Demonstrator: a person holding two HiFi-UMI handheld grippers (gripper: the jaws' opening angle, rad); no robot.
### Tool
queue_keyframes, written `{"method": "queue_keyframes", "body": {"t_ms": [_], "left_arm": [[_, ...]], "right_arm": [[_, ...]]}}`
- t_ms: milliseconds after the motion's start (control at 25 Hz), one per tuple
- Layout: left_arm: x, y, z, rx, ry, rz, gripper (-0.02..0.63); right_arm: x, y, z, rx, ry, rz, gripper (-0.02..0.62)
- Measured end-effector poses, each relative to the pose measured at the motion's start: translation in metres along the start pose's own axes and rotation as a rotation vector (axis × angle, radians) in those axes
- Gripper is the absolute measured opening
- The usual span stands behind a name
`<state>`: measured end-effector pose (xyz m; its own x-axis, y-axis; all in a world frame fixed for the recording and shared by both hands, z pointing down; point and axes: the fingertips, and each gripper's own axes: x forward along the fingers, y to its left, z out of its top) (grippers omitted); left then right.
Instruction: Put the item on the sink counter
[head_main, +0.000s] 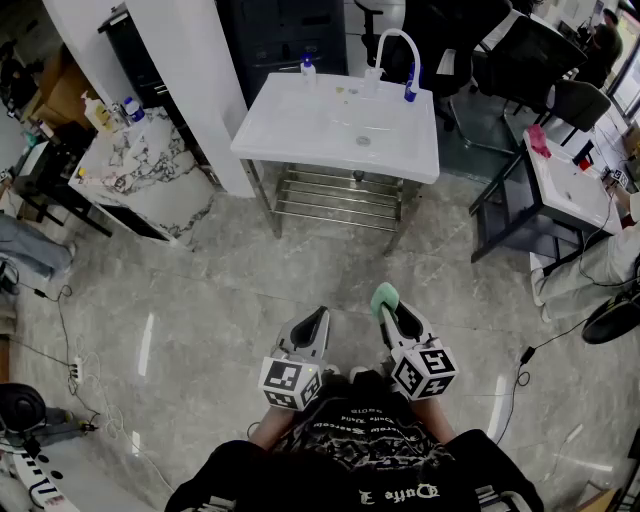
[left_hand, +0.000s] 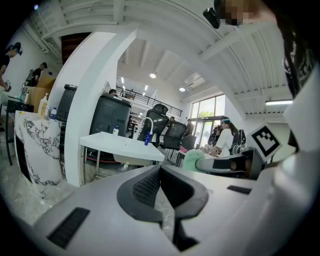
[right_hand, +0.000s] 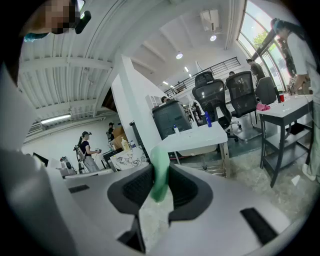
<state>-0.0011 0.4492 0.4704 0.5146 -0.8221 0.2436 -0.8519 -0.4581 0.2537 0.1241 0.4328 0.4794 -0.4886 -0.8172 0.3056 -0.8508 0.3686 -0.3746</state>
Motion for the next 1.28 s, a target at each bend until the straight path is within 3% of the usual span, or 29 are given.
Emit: {"method": "queue_keyframes", "body": {"t_ms": [840, 1120, 1280], "left_arm": [[-0.009, 0.028, -0.005, -0.011, -0.028, 0.015, 0.008], [0.044, 0.043, -0.001, 0.001, -0.015, 0.04, 0.008], [0.084, 0.055, 0.02, 0.02, -0.032, 0.063, 0.008]], "right_arm": [[0.016, 0.002, -0.006, 0.055, -0.034, -0.03, 0.098], [0.065, -0.026, 0.01, 0.005, -0.012, 0.014, 0.098], [0.103, -0.049, 0.034, -0.036, -0.007, 0.041, 0.098]]}}
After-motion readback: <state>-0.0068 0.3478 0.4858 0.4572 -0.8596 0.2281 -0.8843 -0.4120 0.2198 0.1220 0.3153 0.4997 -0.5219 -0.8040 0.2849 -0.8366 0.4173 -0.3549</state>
